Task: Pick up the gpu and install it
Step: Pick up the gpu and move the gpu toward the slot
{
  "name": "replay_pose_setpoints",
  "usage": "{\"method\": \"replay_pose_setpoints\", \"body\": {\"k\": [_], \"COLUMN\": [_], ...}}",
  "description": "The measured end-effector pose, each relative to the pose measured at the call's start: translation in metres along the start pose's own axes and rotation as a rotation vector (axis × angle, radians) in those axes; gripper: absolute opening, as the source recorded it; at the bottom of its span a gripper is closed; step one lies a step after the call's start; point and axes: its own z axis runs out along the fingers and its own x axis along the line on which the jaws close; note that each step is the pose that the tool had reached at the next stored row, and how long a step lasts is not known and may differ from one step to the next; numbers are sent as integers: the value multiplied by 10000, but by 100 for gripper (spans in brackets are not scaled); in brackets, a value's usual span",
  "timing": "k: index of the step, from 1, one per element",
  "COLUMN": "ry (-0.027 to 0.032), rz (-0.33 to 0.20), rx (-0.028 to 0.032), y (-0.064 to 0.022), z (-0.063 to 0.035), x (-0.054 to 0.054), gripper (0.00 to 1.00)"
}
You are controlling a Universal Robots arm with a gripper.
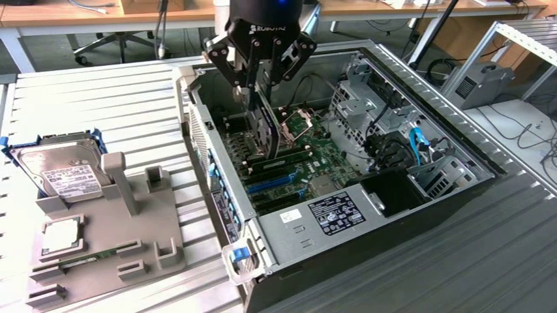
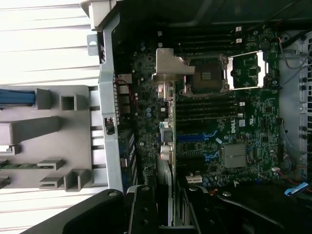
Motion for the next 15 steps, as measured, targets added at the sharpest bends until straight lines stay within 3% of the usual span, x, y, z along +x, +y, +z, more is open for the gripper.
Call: {"method": "replay_pose_setpoints", "body": {"k": [15], "ry": [21], "rz": [-1], "rx": [13], "y": [52], "z": [79], "x": [-68], "gripper": [26]}}
